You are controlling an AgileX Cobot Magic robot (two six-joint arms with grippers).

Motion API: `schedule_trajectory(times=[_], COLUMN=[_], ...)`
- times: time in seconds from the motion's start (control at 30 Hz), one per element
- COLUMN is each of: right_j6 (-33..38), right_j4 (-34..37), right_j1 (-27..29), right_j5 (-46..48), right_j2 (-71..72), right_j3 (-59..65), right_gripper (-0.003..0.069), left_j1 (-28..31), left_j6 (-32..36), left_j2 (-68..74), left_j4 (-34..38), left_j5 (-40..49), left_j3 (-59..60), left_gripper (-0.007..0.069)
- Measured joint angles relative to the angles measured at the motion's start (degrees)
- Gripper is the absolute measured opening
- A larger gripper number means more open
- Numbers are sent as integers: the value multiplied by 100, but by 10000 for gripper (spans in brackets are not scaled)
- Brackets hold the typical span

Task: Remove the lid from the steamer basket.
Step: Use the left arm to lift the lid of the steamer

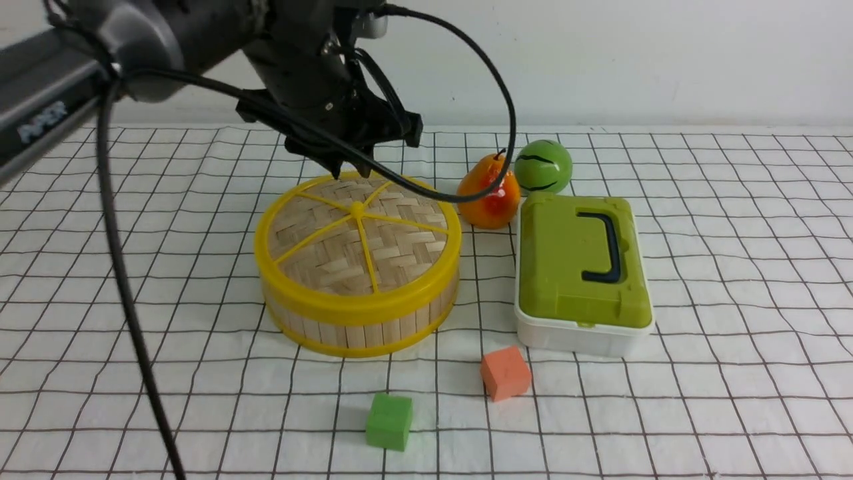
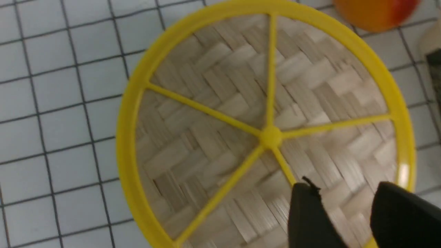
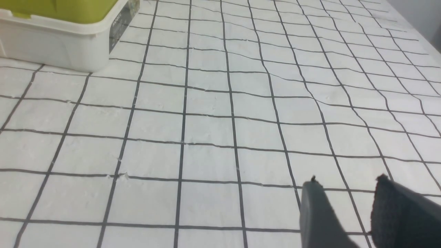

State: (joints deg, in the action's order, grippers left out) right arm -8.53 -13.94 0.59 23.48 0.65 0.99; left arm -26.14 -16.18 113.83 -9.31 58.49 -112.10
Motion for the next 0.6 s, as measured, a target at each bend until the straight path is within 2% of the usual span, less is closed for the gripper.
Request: schedule_trajectory(times=[0.17, 0.33, 0.43, 0.53, 0.6], right_j6=[0, 0, 0, 0, 0], right_j4=[0, 0, 0, 0, 0], right_j1=[0, 0, 0, 0, 0], right_j5=[0, 0, 0, 0, 0], right_j2=[0, 0, 0, 0, 0], right_j3=[0, 0, 0, 0, 0], right_gripper=[240, 240, 240, 240, 240], left_j1=[40, 180, 265, 259, 254], left_j6=[-212, -567, -618, -582, -582], left_j2=[455, 788, 924, 920, 863], left_j4=[-73, -48, 45, 79, 1], left_j5=[-297, -406, -379, -490, -498], left_j3=[-78, -82, -82, -84, -84], left_gripper=[392, 381, 317, 139, 90])
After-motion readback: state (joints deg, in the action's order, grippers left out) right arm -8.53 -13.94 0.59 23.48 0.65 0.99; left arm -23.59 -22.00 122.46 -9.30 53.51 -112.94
